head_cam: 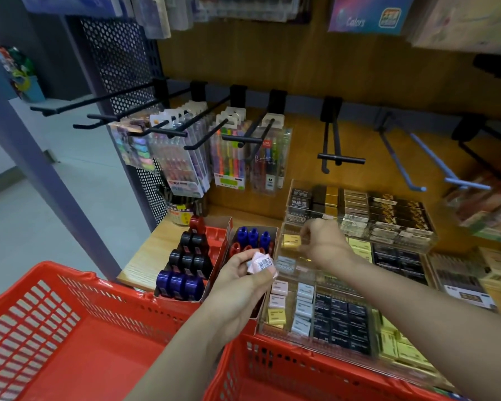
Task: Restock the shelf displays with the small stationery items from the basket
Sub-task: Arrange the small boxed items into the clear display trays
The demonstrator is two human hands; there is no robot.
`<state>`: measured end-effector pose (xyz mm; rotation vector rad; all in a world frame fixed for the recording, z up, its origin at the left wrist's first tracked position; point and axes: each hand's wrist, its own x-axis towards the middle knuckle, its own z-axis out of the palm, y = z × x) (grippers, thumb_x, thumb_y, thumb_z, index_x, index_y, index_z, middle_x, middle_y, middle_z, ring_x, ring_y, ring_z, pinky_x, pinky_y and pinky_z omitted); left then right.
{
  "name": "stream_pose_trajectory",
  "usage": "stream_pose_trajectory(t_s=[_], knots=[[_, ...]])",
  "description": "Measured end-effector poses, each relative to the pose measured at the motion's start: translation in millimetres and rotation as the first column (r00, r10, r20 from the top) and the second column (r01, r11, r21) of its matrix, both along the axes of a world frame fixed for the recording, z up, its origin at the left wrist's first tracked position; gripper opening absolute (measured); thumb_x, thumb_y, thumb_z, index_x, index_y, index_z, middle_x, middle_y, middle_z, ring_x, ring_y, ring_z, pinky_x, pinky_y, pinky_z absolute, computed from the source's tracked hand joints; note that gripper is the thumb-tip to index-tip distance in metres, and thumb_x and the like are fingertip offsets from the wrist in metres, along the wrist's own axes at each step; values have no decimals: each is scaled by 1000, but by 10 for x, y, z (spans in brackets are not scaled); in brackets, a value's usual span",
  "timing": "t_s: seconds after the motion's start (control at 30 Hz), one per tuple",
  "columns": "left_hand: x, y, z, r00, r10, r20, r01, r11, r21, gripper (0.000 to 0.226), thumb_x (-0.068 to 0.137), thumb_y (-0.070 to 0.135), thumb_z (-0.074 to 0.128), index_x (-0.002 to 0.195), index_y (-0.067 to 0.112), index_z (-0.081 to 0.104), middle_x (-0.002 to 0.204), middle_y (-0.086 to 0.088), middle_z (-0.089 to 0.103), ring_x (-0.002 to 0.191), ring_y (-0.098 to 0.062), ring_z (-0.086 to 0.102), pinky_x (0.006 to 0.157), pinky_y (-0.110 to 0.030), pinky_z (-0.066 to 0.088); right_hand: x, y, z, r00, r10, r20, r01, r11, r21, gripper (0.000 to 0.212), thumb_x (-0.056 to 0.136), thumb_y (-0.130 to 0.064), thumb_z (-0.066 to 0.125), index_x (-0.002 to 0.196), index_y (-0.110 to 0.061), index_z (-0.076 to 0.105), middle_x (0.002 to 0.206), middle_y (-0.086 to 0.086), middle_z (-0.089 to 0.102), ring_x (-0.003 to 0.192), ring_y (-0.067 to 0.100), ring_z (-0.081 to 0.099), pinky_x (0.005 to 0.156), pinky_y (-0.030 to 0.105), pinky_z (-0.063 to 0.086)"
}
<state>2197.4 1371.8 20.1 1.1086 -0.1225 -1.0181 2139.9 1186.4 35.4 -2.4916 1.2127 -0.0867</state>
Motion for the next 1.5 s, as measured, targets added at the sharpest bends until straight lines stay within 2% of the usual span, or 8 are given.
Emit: stream_pose_trajectory(t_s=[0.37, 0.53, 0.63, 0.73, 0.83, 1.03, 1.23, 1.5], knots=[[57, -10, -55, 1000, -15, 3, 15, 1000, -13, 44, 81, -7, 71, 116, 17, 57, 110, -9, 73, 102, -20, 71, 81, -25, 59, 187, 55, -120, 982, 138, -132, -167, 956, -240, 26, 88, -36, 70, 100, -13, 65, 104, 6, 62, 93, 22, 64, 76, 31, 53], [-10, -79, 36, 999, -35, -17, 34, 996, -82, 53, 71, 2, 77, 121, 9, 60, 105, -11, 75, 102, -23, 71, 82, -27, 59, -248, 159, 157, 920, 315, 232, -312, 949, -51, 20, 97, -26, 58, 116, -25, 64, 108, -11, 61, 84, -3, 60, 71, 10, 49], [-91, -95, 120, 995, -91, 42, 95, 990, -105, 58, 67, 10, 79, 122, 9, 62, 105, -10, 75, 103, -22, 71, 82, -25, 58, -559, 379, 357, 814, 89, 574, -407, 792, 455, 21, 95, -24, 61, 115, -24, 68, 100, -6, 72, 82, 6, 72, 66, 20, 58], [-199, -91, 216, 970, -150, 191, 161, 986, -44, 56, 66, 19, 81, 119, 15, 66, 109, -8, 74, 106, -22, 70, 88, -32, 57, -790, 554, 421, 782, -116, 612, -406, 651, 642, 17, 90, -18, 67, 106, -20, 72, 96, -3, 75, 87, 20, 74, 69, 26, 60], [-254, -99, 278, 926, -189, 328, 192, 981, 24, 49, 67, 26, 81, 114, 19, 71, 108, -4, 75, 107, -20, 69, 92, -34, 56, -893, 606, 427, 767, -224, 602, -376, 603, 703, 21, 88, -10, 67, 108, -14, 73, 96, 1, 75, 92, 22, 73, 77, 28, 60], [-342, -127, 360, 965, -252, 74, 258, 961, -101, 33, 93, 4, 61, 125, 5, 63, 120, -15, 69, 114, -22, 66, 93, -29, 55, -1037, 610, 560, 728, -440, 525, -319, 461, 828, 16, 90, -6, 65, 104, -7, 73, 101, 12, 75, 95, 22, 73, 75, 23, 59], [-399, -189, 393, 962, -231, 143, 236, 972, -18, 30, 90, 3, 64, 120, 5, 63, 109, -15, 73, 104, -25, 71, 86, -33, 59, -1095, 629, 590, 740, -448, 502, -255, 504, 826, 19, 88, -9, 70, 107, -11, 72, 99, 13, 75, 94, 24, 73, 75, 25, 59], [-303, -243, 433, 985, -163, 54, 161, 986, 44, 30, 93, -7, 56, 120, 4, 64, 110, -17, 72, 102, -25, 71, 81, -28, 60, -1106, 475, 609, 640, -692, 334, -285, 190, 939, 24, 88, -3, 66, 110, 6, 66, 90, 19, 74, 77, 20, 72, 60, 22, 58]])
